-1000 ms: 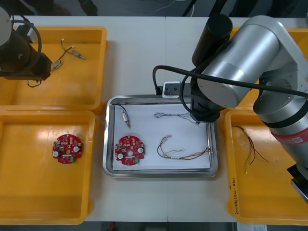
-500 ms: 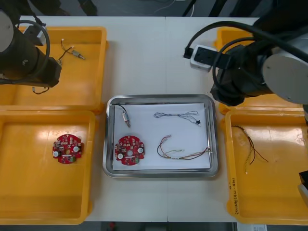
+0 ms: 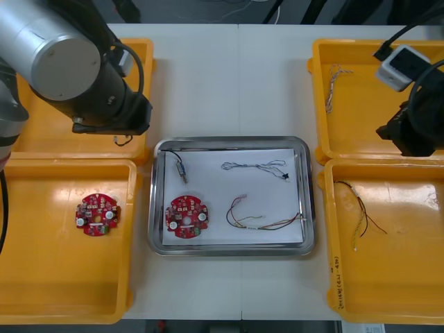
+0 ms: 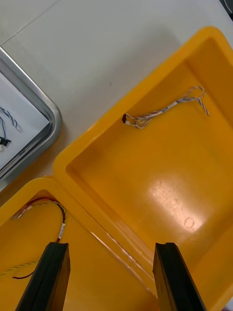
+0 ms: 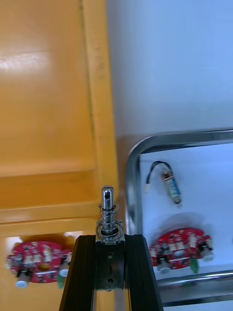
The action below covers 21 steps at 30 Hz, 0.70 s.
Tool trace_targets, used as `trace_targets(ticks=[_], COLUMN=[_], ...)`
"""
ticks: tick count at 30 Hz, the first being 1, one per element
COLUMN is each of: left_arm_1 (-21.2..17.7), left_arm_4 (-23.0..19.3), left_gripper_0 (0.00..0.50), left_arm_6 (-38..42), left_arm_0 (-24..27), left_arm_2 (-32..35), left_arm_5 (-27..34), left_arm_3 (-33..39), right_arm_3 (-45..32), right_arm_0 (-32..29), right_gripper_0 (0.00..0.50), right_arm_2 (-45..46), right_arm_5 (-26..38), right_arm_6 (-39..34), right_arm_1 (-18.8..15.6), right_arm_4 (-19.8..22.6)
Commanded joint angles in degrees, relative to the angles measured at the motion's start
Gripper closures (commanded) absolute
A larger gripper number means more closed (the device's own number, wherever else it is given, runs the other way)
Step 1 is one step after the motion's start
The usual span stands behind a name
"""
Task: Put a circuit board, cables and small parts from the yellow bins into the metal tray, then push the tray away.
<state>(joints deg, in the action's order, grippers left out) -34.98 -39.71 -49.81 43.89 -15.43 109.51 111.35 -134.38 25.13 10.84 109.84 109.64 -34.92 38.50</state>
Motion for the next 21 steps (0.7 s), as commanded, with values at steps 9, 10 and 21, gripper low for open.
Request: trace_targets(ticks=[9, 10, 21], left_arm_1=[5.98, 6.07, 9.05], left_arm_4=[3.50, 3.50, 5.26], left_gripper_0=[0.500, 0.500, 0.500], left_arm_6=[7.71, 8.24, 12.99], left_arm_0=[5.86, 5.86, 6.03], left_arm_2=[-10.85, -11.37, -18.14], left_arm_5=[0.49, 0.49, -2.72], left_arm_3=[0.63, 0.63, -0.43], right_arm_3=[-1.76, -1.76, 4.91], right_arm_0=[-10.28, -10.72, -13.44], right_gripper_0=[0.000, 0.000, 0.000], right_arm_2=[10.08, 10.08, 10.17], right_arm_5=[0.16, 0.16, 0.16], right_arm_6=[-23.95, -24.92, -34.94], right_arm_1=[-7.09, -7.18, -7.18], right_arm_4=[2.46, 2.29, 3.69])
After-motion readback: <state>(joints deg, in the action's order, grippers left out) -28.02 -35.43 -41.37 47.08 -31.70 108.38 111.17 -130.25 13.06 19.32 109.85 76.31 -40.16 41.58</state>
